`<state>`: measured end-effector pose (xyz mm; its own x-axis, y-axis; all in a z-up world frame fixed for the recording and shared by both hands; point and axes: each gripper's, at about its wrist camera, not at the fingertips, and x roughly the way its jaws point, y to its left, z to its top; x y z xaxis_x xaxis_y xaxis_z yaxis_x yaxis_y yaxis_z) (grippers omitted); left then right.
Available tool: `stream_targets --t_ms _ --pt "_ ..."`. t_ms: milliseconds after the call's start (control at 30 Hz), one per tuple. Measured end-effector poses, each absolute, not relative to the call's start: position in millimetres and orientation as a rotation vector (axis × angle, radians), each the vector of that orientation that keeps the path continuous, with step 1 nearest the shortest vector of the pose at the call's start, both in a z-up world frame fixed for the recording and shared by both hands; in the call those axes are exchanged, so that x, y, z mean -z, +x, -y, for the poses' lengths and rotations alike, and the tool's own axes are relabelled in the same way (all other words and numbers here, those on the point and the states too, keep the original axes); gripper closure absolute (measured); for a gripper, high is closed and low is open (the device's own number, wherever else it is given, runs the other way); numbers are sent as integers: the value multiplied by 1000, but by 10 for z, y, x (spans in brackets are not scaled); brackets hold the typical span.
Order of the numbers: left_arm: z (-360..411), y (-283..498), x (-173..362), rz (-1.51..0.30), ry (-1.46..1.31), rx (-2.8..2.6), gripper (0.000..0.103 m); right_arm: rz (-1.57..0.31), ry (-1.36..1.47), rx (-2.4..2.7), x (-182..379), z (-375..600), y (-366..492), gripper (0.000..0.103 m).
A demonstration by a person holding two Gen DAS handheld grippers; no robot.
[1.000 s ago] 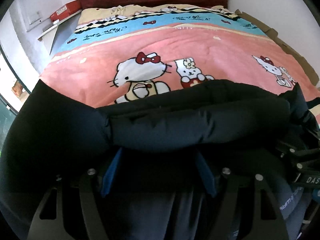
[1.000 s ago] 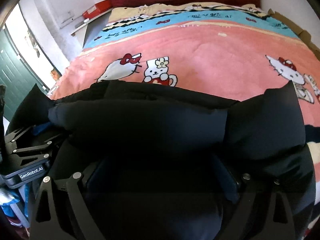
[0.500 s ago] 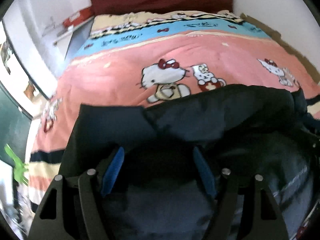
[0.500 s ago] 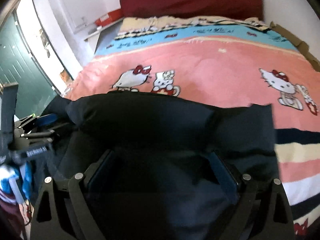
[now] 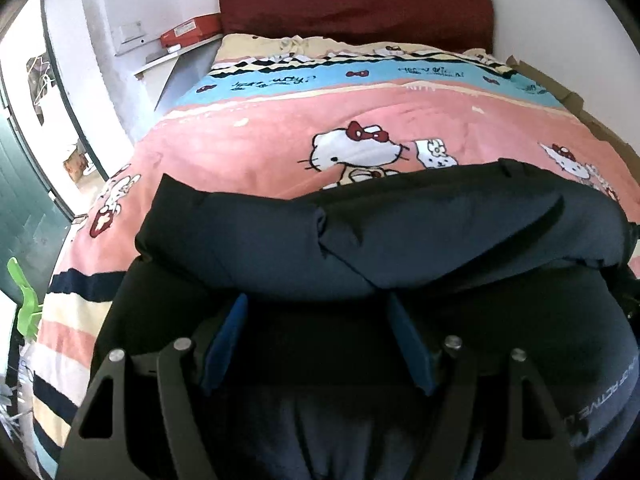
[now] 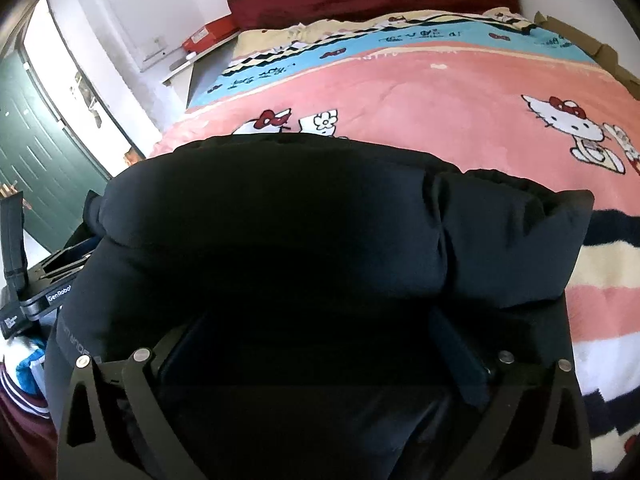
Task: Fold large clothes
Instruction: 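Lower the folded jacket onto the blanket with both grippers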
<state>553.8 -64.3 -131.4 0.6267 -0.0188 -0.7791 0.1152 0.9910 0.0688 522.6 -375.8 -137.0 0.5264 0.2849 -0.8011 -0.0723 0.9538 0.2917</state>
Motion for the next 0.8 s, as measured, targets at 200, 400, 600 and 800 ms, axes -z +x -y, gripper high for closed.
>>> stream_targets --t_ms 200,400,600,800 --pt "663 5508 1349 -868 112 68 32 -982 256 -222 1433 3778 5218 2" --pt "651 5505 1373 -861 105 70 31 -967 273 -226 1466 3797 5207 2" --pt "647 5506 1379 -860 107 69 31 -960 284 -230 1496 3801 5200 2" --pt "507 5480 1146 -898 84 77 32 -994 245 -186 1358 3741 5188 2"
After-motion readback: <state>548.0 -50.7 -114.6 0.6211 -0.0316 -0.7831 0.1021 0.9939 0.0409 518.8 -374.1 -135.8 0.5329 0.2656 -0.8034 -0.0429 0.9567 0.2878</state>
